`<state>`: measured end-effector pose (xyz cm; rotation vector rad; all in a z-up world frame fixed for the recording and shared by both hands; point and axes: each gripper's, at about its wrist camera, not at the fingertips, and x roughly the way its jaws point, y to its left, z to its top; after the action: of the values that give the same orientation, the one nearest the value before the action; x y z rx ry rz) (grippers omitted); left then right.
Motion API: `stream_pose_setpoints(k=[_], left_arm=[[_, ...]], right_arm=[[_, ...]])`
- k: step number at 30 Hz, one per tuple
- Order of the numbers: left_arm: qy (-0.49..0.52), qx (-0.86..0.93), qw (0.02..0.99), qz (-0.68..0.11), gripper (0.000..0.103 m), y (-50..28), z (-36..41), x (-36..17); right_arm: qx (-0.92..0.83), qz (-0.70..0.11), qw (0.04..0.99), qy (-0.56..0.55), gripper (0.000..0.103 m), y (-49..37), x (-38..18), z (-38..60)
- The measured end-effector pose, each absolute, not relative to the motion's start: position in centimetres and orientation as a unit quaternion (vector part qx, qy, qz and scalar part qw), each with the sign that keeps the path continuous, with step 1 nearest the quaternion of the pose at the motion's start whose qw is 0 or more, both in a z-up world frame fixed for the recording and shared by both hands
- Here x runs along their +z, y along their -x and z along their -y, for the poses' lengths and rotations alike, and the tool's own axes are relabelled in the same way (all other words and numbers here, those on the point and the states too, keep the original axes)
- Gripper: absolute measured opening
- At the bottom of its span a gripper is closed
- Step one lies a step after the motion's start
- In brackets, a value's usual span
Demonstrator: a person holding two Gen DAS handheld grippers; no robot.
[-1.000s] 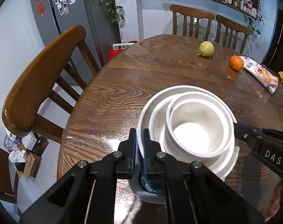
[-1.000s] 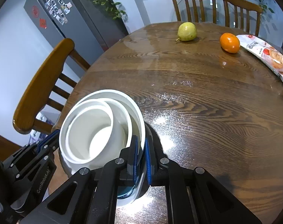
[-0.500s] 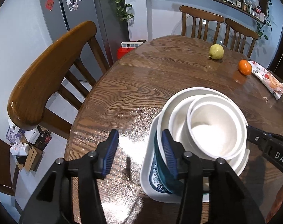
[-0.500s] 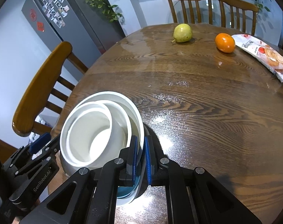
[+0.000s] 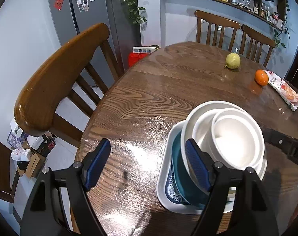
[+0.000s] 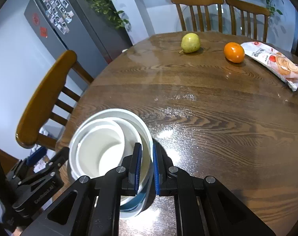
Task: Organize plates and bowls
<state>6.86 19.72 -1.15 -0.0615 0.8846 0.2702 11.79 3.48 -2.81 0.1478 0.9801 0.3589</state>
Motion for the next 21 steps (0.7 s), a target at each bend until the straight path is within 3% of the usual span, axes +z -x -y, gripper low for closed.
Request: stream_pose_setpoints(k=[7,9,11,12,19,21], left_arm=[[0.032,0.134,0.896,-0.421,0.083,-6.4,-20.1,-0.8],[0.033,0.134,0.898,-0.419,0.083,-6.1,-20.2,-0.6],[0.034,0.132,0.898,-0.418,0.084,-5.9,-20.2,-0.4],[0.034,0.131,0.898,-0.418,0.085,-5.7,-20.2,-0.3],[0.034,0.122,0.903,-0.411,0.098,-4.6,-19.8,0.6],[0.033,0.118,0.905,-0.408,0.101,-4.2,-19.6,0.9]], right_arm=[[0.165,-0.458,0.871,-0.071,0.010,-11.2,-2.0,-2.8],[0.165,-0.457,0.871,-0.072,0.019,-11.0,-1.9,-2.5],[0.167,-0.454,0.872,-0.071,0.037,-10.6,-1.6,-2.3],[0.168,-0.452,0.873,-0.071,0.040,-10.5,-1.5,-2.2],[0.199,-0.450,0.869,-0.049,0.043,-8.9,-0.8,-2.4],[0.210,-0.446,0.869,-0.043,0.049,-8.3,-0.6,-2.4]])
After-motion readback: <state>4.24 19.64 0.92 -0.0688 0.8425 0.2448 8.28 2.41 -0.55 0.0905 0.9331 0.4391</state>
